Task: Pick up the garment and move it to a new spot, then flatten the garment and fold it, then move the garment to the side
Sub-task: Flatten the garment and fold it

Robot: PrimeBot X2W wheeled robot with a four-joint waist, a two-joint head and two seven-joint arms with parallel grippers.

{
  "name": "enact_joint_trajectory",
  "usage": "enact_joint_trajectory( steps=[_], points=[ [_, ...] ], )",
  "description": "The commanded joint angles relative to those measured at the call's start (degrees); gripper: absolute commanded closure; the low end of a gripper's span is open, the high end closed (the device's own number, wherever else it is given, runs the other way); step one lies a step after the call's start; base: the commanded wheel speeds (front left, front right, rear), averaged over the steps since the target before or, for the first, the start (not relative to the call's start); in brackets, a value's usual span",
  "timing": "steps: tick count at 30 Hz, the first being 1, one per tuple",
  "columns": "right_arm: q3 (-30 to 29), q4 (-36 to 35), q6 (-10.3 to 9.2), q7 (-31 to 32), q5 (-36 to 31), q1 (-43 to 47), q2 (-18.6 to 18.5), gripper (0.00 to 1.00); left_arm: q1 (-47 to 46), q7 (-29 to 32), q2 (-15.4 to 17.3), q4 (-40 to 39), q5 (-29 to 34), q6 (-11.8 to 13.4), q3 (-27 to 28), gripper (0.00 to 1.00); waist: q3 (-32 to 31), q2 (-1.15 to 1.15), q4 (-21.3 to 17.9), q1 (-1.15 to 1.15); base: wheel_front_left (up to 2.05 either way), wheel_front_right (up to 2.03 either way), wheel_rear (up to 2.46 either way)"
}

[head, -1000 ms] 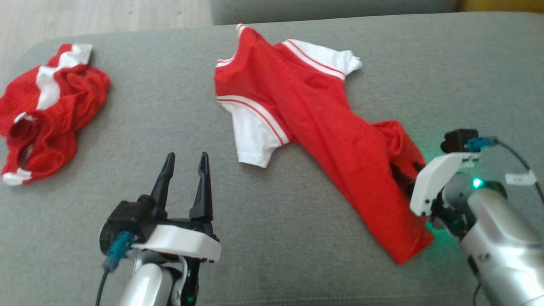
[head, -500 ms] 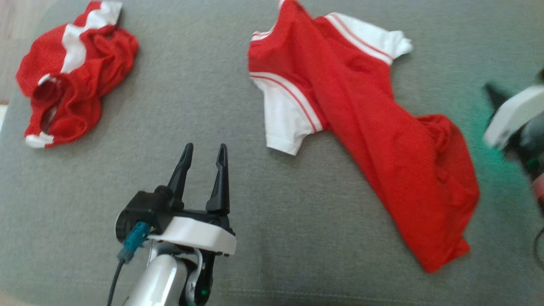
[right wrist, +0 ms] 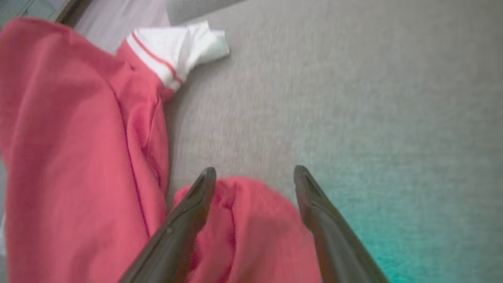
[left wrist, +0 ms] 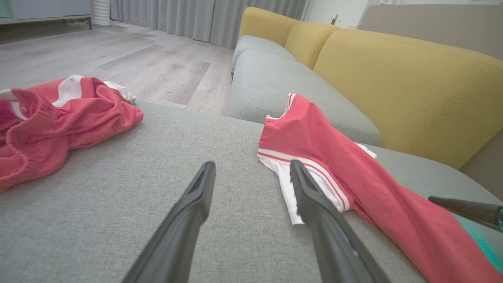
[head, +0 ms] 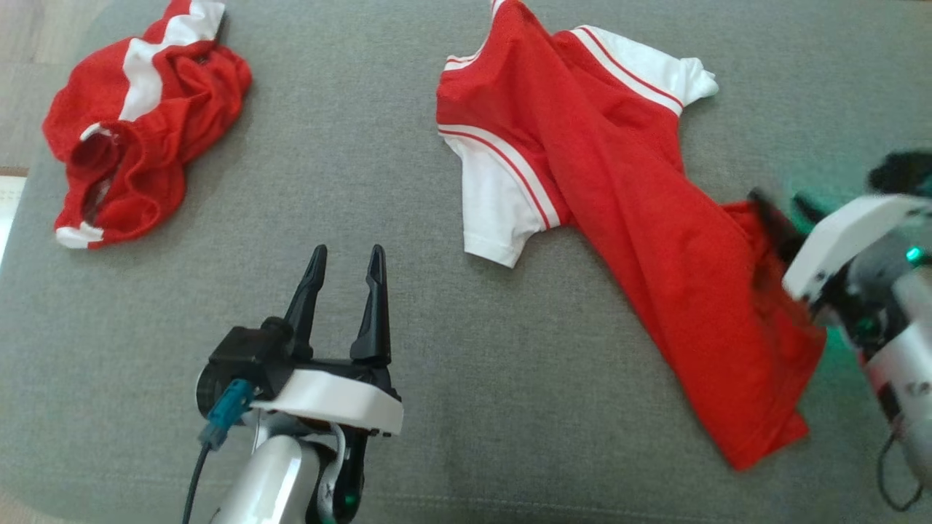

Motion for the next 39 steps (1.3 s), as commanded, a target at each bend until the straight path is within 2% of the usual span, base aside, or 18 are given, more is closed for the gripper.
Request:
enact_joint_trajectory(
  steps=[1,9,10,11,12,15,19,23,27,34,39],
  points=[
    [1.6,-1.4,0.37,1.7,0.1,0.3,-0.1,0.00,-1.2,-0.3,0.0,-1.6,-0.2,0.0,1.9,0.00,0.3,0.00,-0.3,0.00,0.00,0.00,0.00],
    [6.9,1.3,0.37,14.0,1.0,0.9,1.1,0.00,-1.8,-0.3,0.0,-1.3,-0.6,0.2,1.2,0.00,1.2,0.00,0.9,0.00,0.00,0.00,0.00],
    [7.6,1.0,0.37,15.3,1.3,1.2,1.0,0.32,-1.8,-0.3,0.0,-1.3,-0.7,0.3,1.2,0.00,1.1,0.00,1.1,0.00,0.00,0.00,0.00],
    [8.2,0.6,0.37,16.1,1.6,1.5,0.7,0.75,-1.8,-0.3,0.0,-1.3,-0.8,0.4,1.2,0.00,1.1,0.00,1.3,0.00,0.00,0.00,0.00],
    [8.7,0.3,0.37,16.6,1.7,1.7,0.4,1.00,-1.7,-0.3,0.0,-1.3,-0.8,0.5,1.2,0.00,1.0,0.00,1.4,0.00,0.00,0.00,0.00],
    [9.4,-0.6,0.37,16.2,1.7,2.1,-0.5,1.00,-1.4,-0.3,0.0,-1.4,-1.0,0.6,1.4,0.00,0.8,0.00,1.7,0.00,0.00,0.00,0.00],
    [9.1,-0.8,0.37,11.9,-0.2,1.1,-1.6,1.00,-1.3,-0.3,0.0,-1.5,-1.0,0.6,1.6,0.00,0.8,0.00,1.7,0.00,0.00,0.00,0.00],
    [6.8,0.1,0.37,4.5,-3.0,-2.1,-2.7,1.00,-1.5,-0.3,0.0,-2.1,-0.8,0.7,1.9,0.00,1.8,0.00,1.2,0.00,0.00,0.00,0.00],
    [3.3,2.4,0.37,-0.6,-5.4,-7.4,-5.3,1.00,-2.1,-0.3,0.0,-2.5,-0.3,0.7,1.2,0.00,3.6,0.00,1.2,0.00,0.00,0.00,0.00],
    [0.3,7.6,0.37,-3.9,-8.3,-16.8,-11.1,1.00,-3.9,-0.3,0.0,-2.6,0.1,1.3,-0.3,0.00,7.4,0.00,2.5,0.00,0.00,0.00,0.00],
    [0.4,12.0,0.37,-5.2,-9.6,-22.3,-13.0,1.00,-5.2,-0.3,0.0,-2.6,0.3,1.8,-1.2,0.00,9.4,0.00,3.6,0.00,0.00,0.00,0.00]
  ],
)
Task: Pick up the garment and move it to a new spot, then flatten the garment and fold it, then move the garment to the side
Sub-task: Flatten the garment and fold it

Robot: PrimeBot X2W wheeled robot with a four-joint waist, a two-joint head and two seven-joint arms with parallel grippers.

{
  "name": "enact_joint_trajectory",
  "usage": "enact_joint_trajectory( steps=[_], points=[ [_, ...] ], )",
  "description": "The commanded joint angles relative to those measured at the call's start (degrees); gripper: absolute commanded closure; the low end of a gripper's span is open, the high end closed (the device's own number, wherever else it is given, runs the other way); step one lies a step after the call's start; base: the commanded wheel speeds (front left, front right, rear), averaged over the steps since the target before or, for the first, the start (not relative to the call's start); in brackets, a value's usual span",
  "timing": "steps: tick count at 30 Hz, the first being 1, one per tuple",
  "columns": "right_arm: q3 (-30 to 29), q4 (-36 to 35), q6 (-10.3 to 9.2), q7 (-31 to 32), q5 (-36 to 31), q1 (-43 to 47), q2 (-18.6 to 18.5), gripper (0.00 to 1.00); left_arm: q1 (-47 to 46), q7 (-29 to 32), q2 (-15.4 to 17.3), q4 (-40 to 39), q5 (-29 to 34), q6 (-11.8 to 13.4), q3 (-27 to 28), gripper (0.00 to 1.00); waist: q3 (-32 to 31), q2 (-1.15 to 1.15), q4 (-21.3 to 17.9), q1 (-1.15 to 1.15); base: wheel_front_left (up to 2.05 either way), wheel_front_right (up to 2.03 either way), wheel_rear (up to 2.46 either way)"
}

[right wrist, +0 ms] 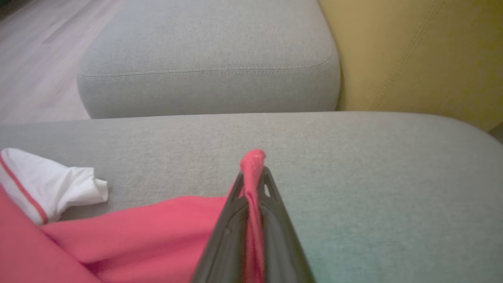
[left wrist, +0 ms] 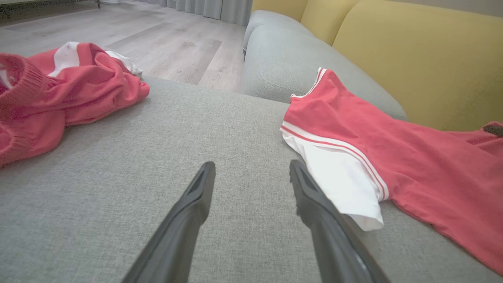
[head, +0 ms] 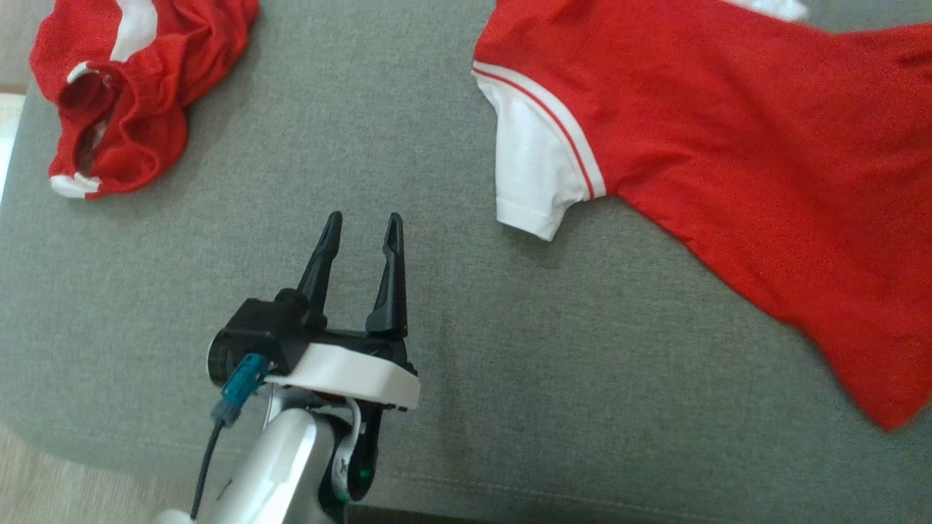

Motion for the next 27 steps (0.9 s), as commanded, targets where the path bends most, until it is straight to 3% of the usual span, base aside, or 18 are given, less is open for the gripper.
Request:
enact_joint_trajectory(
  steps=[1,8,9,10,11,17,22,27],
  points=[
    [0.7,-0.5,0.37,-1.5,-0.9,-2.0,-2.3,1.00,-1.6,-0.3,0.1,-1.9,0.8,0.3,1.2,0.00,1.0,0.00,0.7,0.00,0.00,0.00,0.00],
    [2.5,4.1,0.37,-10.9,-4.7,-7.9,-3.0,1.00,-3.2,-0.3,0.1,-1.4,1.5,0.7,-0.1,0.00,3.0,0.00,1.6,0.00,0.00,0.00,0.00],
    [2.5,4.8,0.37,-12.4,-4.8,-8.3,-2.6,0.63,-3.3,-0.3,0.1,-1.3,1.6,0.7,-0.1,0.00,3.0,0.00,1.4,0.00,0.00,0.00,0.00],
    [2.8,5.6,0.37,-13.7,-5.2,-8.5,-2.2,0.06,-3.4,-0.3,0.1,-1.1,1.7,0.8,-0.1,0.00,2.8,0.00,1.1,0.00,0.00,0.00,0.00],
    [3.1,6.3,0.37,-15.1,-5.5,-8.6,-1.6,0.00,-3.4,-0.3,0.1,-0.9,1.8,0.8,0.0,0.00,2.4,0.00,0.8,0.00,0.00,0.00,0.00],
    [3.5,9.6,0.37,-19.5,-3.7,-5.5,4.8,0.00,-2.3,-0.3,0.1,1.0,1.5,-0.3,1.9,0.00,-4.1,0.00,-3.6,0.00,0.00,0.00,0.00],
    [4.2,5.8,0.37,-21.5,-0.8,1.0,9.6,0.00,-0.2,-0.3,0.1,2.2,1.4,-1.6,4.6,0.00,-9.9,0.00,-7.6,0.00,0.00,0.00,0.00],
    [5.4,1.6,0.37,-20.4,2.6,9.1,10.9,0.00,1.5,-0.3,0.1,2.4,1.5,-2.5,6.5,0.00,-13.1,0.00,-9.5,0.00,0.00,0.00,0.00]
  ],
)
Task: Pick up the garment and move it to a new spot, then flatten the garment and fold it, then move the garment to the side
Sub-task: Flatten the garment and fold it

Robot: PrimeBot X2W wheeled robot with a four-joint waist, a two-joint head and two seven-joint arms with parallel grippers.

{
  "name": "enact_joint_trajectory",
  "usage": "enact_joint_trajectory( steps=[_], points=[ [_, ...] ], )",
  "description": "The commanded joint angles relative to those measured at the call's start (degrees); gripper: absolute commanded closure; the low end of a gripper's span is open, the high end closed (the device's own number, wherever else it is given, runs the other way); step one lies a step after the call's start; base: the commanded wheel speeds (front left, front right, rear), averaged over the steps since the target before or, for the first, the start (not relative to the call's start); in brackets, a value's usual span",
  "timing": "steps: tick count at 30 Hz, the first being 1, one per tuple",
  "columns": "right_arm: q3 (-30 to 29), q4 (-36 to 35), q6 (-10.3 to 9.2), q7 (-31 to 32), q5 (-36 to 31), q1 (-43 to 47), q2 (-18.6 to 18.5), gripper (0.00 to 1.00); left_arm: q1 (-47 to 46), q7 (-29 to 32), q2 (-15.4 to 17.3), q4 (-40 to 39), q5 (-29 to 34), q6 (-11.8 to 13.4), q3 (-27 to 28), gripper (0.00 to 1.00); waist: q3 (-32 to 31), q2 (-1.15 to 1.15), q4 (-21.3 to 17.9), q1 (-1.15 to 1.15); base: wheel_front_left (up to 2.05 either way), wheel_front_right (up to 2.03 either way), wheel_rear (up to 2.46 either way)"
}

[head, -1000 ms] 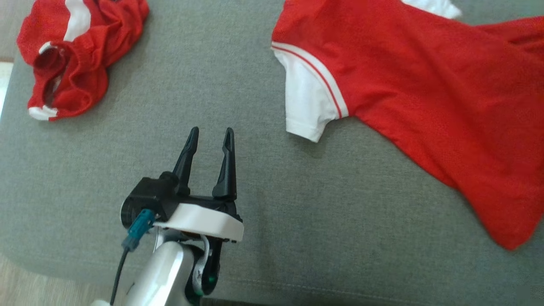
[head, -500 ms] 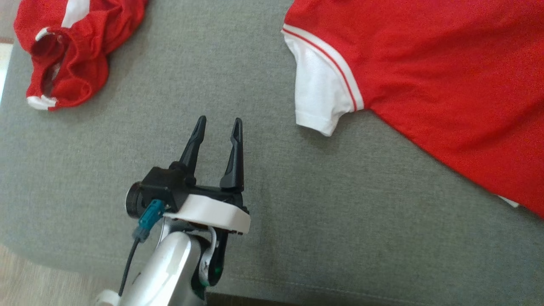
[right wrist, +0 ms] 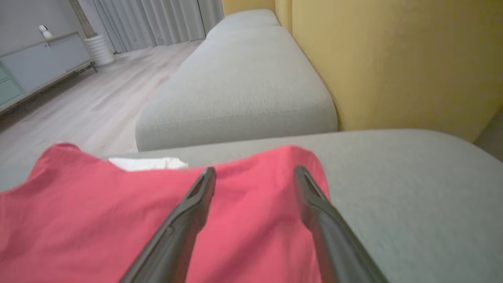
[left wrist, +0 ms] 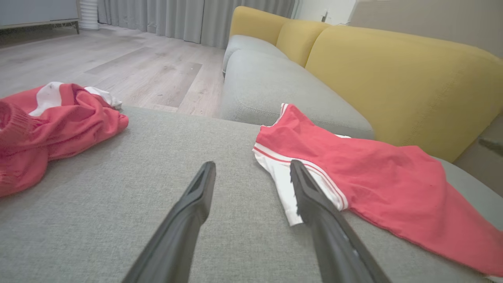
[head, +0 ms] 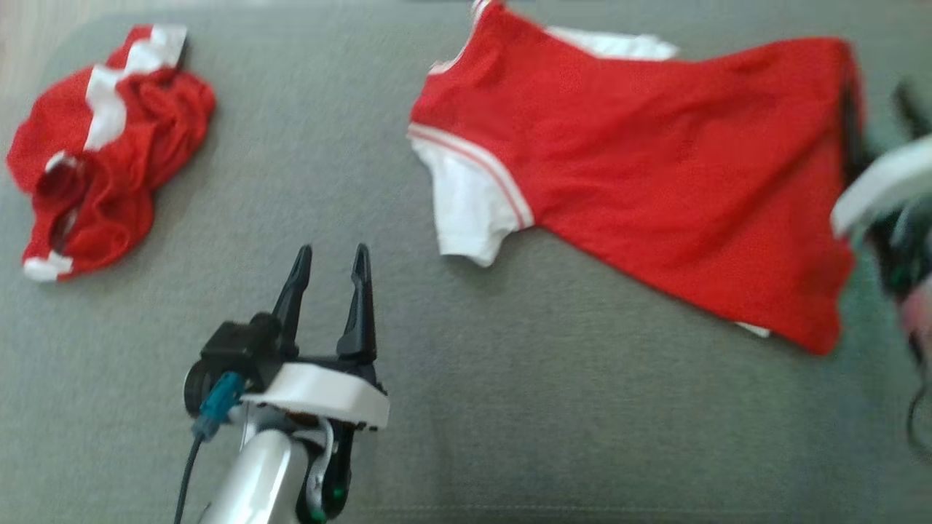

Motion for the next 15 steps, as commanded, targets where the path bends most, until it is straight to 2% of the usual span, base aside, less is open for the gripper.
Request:
enact_joint_trajectory(
  steps=[1,8,15],
  points=[
    [1.5,-2.5,0.37,0.3,0.5,3.1,-0.3,0.00,-0.6,-0.3,0.2,-1.5,0.1,-0.3,2.4,0.00,-3.5,0.00,-3.2,0.00,0.00,0.00,0.00],
    [4.1,-8.6,0.37,6.9,3.9,17.1,-0.2,0.00,1.8,-0.3,0.2,-1.2,0.4,-1.6,4.4,0.00,-5.4,0.00,-5.6,0.00,0.00,0.00,0.00],
    [3.6,-12.8,0.37,15.1,5.8,24.4,1.2,0.00,2.2,-0.3,0.2,-0.8,0.7,-2.1,4.8,0.00,-5.9,0.00,-6.5,0.00,0.00,0.00,0.00]
  ],
)
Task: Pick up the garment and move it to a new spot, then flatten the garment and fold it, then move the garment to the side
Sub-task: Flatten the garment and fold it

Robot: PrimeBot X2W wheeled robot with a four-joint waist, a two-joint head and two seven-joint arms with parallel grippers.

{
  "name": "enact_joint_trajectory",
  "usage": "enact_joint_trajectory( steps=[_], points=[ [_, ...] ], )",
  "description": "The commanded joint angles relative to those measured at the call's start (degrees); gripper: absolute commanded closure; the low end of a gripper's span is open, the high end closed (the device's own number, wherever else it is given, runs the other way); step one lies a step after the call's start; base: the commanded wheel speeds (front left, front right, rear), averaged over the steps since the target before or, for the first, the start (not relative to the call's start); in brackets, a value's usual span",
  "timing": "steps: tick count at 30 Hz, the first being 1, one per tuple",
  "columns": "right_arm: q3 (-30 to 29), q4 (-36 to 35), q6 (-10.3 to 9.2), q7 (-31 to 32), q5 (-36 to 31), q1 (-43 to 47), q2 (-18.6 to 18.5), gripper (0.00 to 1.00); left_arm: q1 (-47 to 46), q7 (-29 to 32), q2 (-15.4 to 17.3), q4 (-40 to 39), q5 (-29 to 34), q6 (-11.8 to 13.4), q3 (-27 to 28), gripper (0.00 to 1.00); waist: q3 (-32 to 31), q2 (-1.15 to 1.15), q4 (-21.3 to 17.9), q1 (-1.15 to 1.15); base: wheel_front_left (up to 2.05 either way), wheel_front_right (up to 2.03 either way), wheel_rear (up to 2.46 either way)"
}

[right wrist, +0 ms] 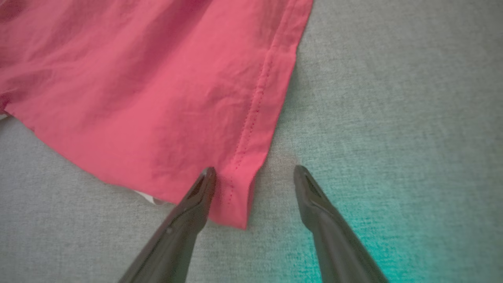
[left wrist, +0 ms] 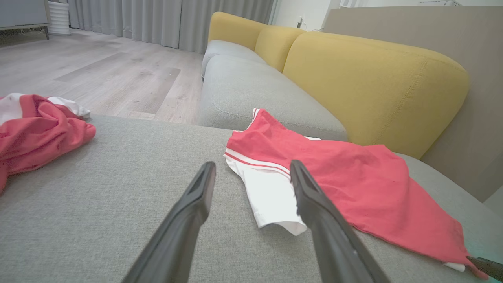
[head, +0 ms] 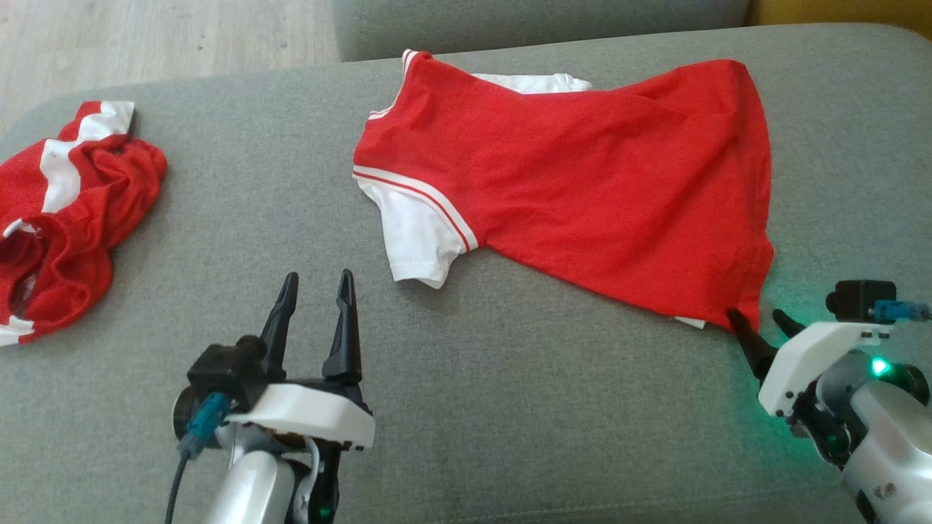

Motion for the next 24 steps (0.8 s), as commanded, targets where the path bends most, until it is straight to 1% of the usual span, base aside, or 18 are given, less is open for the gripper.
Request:
enact_joint_trajectory(
  steps=[1,5,8,9,10,11,12,17,21,24],
  points=[
    [0.0,-1.6,0.37,0.8,0.4,0.5,-0.2,0.00,-1.2,-0.3,0.1,-1.7,0.7,-0.4,2.1,0.00,0.0,0.00,0.0,0.00,0.00,0.00,0.00],
    [-2.0,-1.7,0.37,3.1,-0.1,1.5,0.8,0.00,-1.3,-0.3,0.1,-1.5,0.7,-0.6,1.9,0.00,0.1,0.00,0.1,0.00,0.00,0.00,0.00],
    [-2.5,-1.7,0.37,7.2,0.0,2.4,2.0,0.00,-1.6,-0.3,0.1,-1.3,0.7,-0.6,1.8,0.00,0.3,0.00,0.6,0.00,0.00,0.00,0.00],
    [-2.5,-2.0,0.37,8.8,0.1,2.7,2.2,0.08,-1.6,-0.3,0.1,-1.3,0.7,-0.5,1.9,0.00,0.4,0.00,0.8,0.00,0.00,0.00,0.00],
    [-2.5,-2.6,0.37,10.1,0.2,3.1,2.2,0.34,-1.6,-0.3,0.1,-1.3,0.7,-0.5,1.9,0.00,0.4,0.00,0.9,0.00,0.00,0.00,0.00],
    [-2.6,-3.3,0.37,10.8,0.2,3.3,2.1,0.65,-1.5,-0.3,0.1,-1.3,0.7,-0.5,2.0,0.00,0.5,0.00,0.9,0.00,0.00,0.00,0.00],
    [-3.0,-4.0,0.37,11.2,0.2,3.5,1.9,1.00,-1.5,-0.3,0.1,-1.3,0.6,-0.4,2.1,0.00,0.5,0.00,0.9,0.00,0.00,0.00,0.00],
    [-6.2,-7.6,0.37,10.8,-1.5,3.7,-0.3,1.00,-1.0,-0.3,0.1,-1.3,0.4,-0.2,2.7,0.00,-0.1,0.00,0.1,0.00,0.00,0.00,0.00],
    [-9.6,-11.3,0.37,12.4,-3.6,3.2,-4.1,1.00,-0.7,-0.3,0.1,-1.6,0.2,0.0,3.0,0.00,-0.4,0.00,-1.0,0.00,0.00,0.00,0.00],
    [-12.3,-13.8,0.37,15.7,-5.4,3.6,-7.4,1.00,-0.6,-0.3,0.1,-1.6,0.1,0.0,2.9,0.00,-0.5,0.00,-1.6,0.00,0.00,0.00,0.00]
  ],
)
